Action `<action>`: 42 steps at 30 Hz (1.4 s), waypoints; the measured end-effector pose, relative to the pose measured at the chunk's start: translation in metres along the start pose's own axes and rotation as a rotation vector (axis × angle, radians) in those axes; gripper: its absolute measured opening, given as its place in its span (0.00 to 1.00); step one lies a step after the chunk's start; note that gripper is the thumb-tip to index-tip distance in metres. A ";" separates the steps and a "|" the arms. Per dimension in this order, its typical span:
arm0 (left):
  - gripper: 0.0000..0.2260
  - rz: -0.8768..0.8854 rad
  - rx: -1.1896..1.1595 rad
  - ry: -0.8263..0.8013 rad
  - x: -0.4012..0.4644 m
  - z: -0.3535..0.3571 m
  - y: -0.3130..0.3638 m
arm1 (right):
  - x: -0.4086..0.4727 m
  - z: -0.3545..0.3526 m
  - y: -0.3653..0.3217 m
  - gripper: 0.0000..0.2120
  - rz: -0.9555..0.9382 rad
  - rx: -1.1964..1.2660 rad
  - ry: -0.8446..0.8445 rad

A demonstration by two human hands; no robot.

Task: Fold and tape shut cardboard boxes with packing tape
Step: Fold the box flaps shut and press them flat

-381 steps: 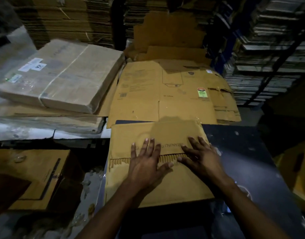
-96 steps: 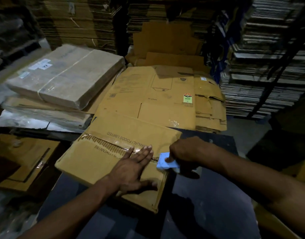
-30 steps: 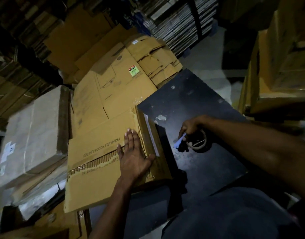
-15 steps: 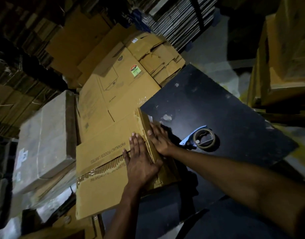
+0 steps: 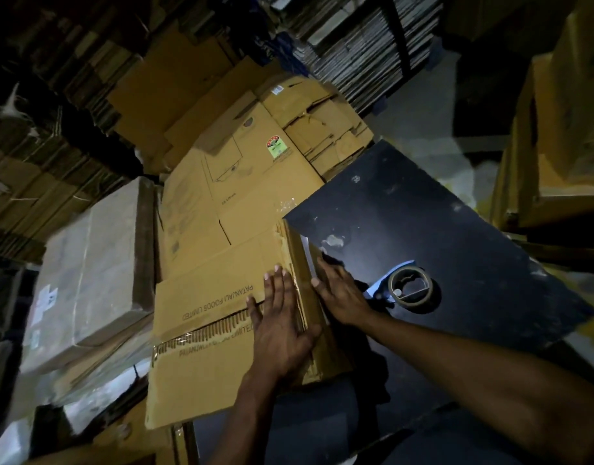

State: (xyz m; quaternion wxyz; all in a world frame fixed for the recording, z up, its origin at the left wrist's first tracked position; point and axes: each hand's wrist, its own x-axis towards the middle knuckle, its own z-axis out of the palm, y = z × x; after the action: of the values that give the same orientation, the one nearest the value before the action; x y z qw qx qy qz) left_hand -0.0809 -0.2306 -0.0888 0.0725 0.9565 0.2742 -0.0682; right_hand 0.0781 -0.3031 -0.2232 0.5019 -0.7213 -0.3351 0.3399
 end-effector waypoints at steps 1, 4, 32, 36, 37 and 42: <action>0.50 0.044 -0.023 -0.005 -0.001 -0.003 -0.005 | -0.001 -0.006 -0.002 0.36 -0.011 -0.007 0.013; 0.52 0.167 -0.019 -0.054 -0.011 -0.015 -0.028 | -0.001 -0.031 -0.029 0.36 -0.102 -0.035 0.074; 0.45 -0.206 -0.041 0.345 -0.011 0.037 -0.018 | 0.035 -0.181 0.051 0.29 -0.013 -1.101 -0.598; 0.32 -0.228 -0.145 0.423 -0.009 0.025 -0.011 | 0.026 -0.169 0.024 0.13 -0.021 -1.174 -0.516; 0.27 -0.235 -0.204 0.460 -0.009 0.023 -0.010 | 0.021 -0.167 0.012 0.11 -0.011 -1.168 -0.520; 0.16 -0.273 -0.315 0.758 -0.030 0.009 0.015 | 0.007 -0.169 0.001 0.11 -0.049 -1.041 -0.516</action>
State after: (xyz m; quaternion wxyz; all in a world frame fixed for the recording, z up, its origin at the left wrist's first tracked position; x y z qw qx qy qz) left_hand -0.0987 -0.2599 -0.0910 0.1022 0.8461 0.4124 0.3217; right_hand 0.2222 -0.3815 -0.1802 -0.0090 -0.7588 -0.5863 0.2836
